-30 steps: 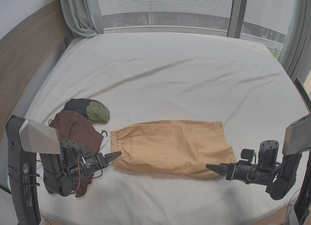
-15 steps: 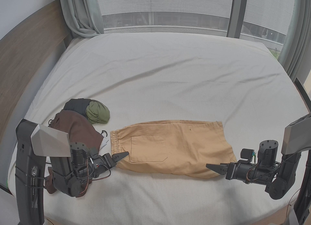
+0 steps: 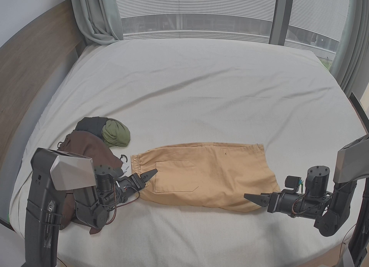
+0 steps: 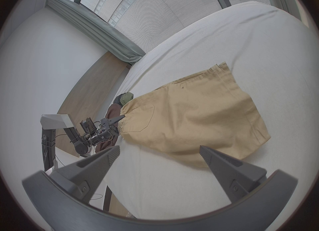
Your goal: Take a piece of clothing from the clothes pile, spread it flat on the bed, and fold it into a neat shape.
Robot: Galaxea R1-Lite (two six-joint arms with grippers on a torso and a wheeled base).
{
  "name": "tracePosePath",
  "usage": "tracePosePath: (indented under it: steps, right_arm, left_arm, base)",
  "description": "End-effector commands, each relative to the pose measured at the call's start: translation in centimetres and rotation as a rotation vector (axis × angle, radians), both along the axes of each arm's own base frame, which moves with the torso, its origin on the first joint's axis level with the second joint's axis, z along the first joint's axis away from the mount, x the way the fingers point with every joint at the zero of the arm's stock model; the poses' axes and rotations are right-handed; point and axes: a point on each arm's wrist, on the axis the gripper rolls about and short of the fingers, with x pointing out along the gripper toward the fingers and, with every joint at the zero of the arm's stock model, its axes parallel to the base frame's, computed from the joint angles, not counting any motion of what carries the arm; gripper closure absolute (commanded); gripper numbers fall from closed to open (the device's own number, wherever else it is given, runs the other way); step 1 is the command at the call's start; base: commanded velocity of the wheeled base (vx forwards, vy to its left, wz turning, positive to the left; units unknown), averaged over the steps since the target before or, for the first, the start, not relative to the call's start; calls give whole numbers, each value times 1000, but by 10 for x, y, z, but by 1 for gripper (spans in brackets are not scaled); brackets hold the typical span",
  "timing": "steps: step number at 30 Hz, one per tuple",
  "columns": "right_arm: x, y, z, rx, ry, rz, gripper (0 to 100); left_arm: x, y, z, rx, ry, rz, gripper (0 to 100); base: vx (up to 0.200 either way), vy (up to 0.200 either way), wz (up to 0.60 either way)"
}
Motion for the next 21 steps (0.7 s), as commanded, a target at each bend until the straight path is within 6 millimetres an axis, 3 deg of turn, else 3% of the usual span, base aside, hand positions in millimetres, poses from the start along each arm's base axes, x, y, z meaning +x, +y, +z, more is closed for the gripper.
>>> tracePosePath:
  steps: [1,5,6,14,16,21]
  right_arm:
    - [0,0,-1,0,2,0,0]
    - [0,1,0,0,0,5,0]
    - [0,1,0,0,0,5,0]
    - [6,1,0,6,-16,-8,0]
    - [16,2,-2,10,-32,-19,0]
    - [36,-4,-13,5,-42,-78,0]
  left_arm:
    - [2,-1,-7,5,5,12,0]
    - [3,-2,-8,4,6,13,0]
    - [3,-2,-8,4,6,13,100]
    - [6,-2,-7,-3,-2,13,100]
    - [3,-2,-7,-26,17,21,100]
    - [-5,-1,18,-43,-1,18,100]
  base:
    - [0,0,0]
    - [0,0,0]
    - [0,0,0]
    - [0,0,0]
    - [0,0,0]
    - [0,0,0]
